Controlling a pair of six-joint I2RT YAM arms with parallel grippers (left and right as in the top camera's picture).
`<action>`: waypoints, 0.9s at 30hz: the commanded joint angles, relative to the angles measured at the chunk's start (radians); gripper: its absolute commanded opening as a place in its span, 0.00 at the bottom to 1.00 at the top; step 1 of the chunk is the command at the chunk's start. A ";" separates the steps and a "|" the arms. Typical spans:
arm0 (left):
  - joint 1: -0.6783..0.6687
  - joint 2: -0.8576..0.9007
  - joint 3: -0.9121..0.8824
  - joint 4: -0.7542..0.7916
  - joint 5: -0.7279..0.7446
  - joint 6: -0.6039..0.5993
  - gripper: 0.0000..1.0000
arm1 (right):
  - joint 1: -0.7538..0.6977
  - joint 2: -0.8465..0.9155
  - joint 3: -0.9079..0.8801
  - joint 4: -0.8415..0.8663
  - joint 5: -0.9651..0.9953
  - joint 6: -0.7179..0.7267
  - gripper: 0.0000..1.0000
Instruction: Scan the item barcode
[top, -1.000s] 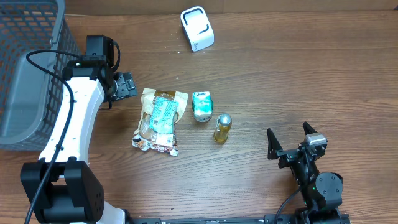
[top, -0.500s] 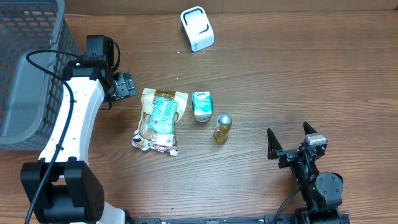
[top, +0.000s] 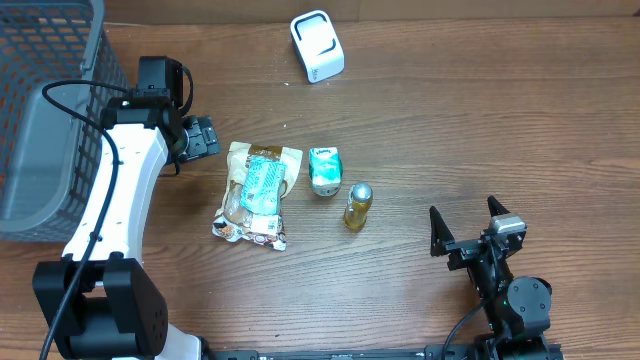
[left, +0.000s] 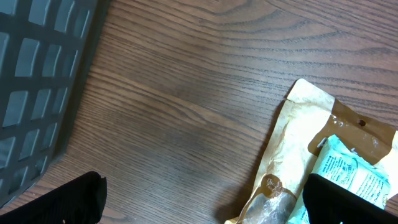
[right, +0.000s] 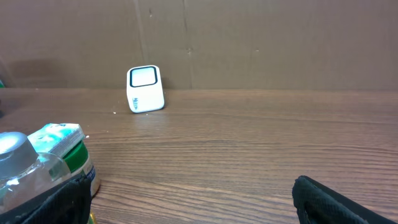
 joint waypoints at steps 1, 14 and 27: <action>-0.001 -0.004 0.014 0.001 -0.003 0.021 1.00 | -0.004 0.001 -0.010 0.002 0.008 -0.002 1.00; -0.001 -0.004 0.014 0.001 -0.003 0.021 1.00 | -0.004 0.001 -0.010 0.003 -0.003 -0.001 1.00; -0.001 -0.004 0.014 0.001 -0.003 0.021 1.00 | -0.004 0.002 0.038 -0.083 -0.093 0.191 1.00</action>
